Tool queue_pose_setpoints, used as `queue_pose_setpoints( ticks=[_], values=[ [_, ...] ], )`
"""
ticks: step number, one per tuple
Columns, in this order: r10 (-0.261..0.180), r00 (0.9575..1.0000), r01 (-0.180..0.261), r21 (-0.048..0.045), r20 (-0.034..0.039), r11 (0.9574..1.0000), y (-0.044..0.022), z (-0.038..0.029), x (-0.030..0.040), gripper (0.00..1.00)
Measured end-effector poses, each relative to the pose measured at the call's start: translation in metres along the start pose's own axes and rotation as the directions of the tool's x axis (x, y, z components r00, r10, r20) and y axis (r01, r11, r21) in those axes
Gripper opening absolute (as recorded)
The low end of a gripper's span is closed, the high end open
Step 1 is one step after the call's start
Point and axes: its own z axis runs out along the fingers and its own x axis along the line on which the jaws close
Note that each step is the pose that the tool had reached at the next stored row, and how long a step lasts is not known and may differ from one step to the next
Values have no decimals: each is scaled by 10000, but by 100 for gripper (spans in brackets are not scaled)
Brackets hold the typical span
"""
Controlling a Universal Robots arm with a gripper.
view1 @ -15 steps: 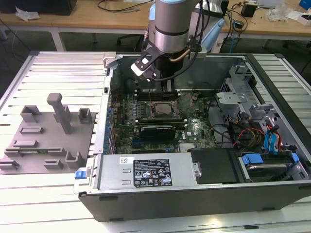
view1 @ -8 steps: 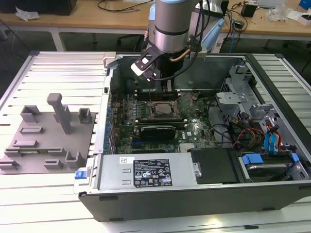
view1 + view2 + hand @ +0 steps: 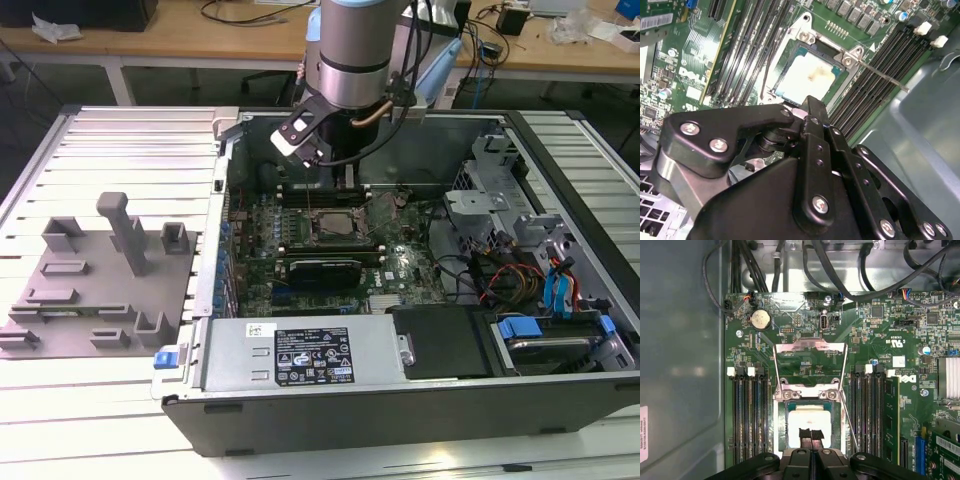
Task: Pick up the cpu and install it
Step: 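Close the cpu cover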
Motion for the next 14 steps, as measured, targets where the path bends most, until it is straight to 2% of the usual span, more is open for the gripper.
queue_pose_setpoints(
  ticks=[5, 9, 12, 14],
  values=[
    [1, 10000, -1, 25, -1, 10000, 130, 4, 2, 11],
    [2, 10000, -2, 26, 1, 10000, 140, -6, 3, 11],
    [1, 10000, -1, 25, -1, 10000, 143, -69, 4, 11],
    [1, 10000, -1, 25, -1, 10000, 144, -136, 6, 11]
  ],
)
